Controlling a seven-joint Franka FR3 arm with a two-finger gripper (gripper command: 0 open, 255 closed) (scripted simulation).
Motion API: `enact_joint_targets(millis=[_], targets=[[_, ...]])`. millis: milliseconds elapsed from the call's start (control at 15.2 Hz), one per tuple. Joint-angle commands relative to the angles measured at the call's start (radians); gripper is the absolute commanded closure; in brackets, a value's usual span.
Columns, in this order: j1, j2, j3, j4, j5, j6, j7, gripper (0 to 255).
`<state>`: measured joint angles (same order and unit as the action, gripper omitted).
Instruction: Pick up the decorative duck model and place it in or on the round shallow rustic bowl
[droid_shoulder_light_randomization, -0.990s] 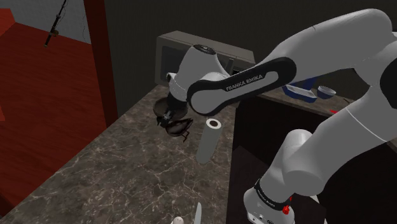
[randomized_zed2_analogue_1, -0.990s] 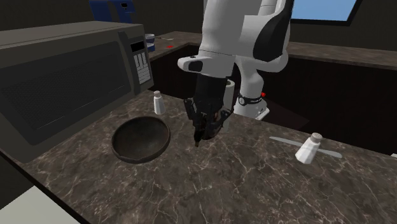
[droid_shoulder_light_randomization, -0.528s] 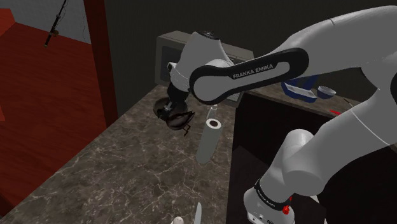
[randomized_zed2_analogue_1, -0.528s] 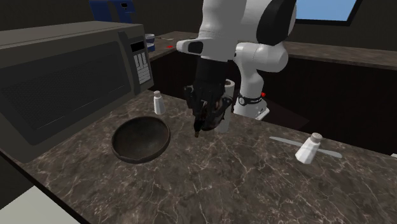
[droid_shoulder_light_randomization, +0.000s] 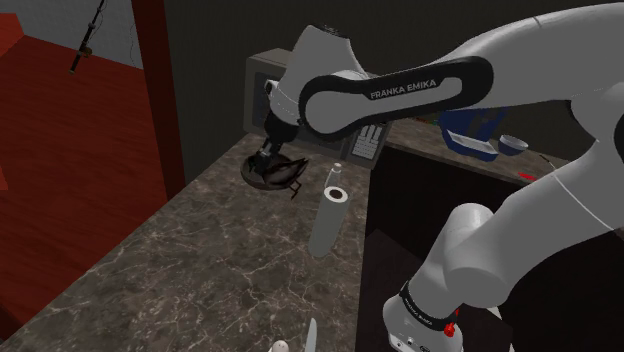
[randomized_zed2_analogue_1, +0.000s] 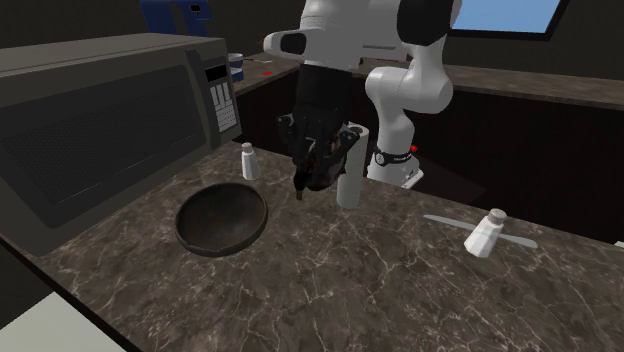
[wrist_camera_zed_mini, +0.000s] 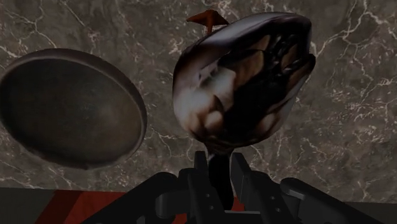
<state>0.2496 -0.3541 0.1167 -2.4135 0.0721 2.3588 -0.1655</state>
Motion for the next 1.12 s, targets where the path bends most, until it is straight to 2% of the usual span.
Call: enact_joint_targets(millis=[0,462,858,1056], targets=[[-0.014,0.036,-0.029,0.027,-0.001,0.007,-0.042,255],[-0.061,0.21,-0.127,0.187,0.019,0.014,-0.2,255],[-0.105,0.377,-0.188,0.368,0.063,-0.011,-0.331,255],[-0.111,0.403,-0.191,0.37,0.072,0.01,-0.347,255]])
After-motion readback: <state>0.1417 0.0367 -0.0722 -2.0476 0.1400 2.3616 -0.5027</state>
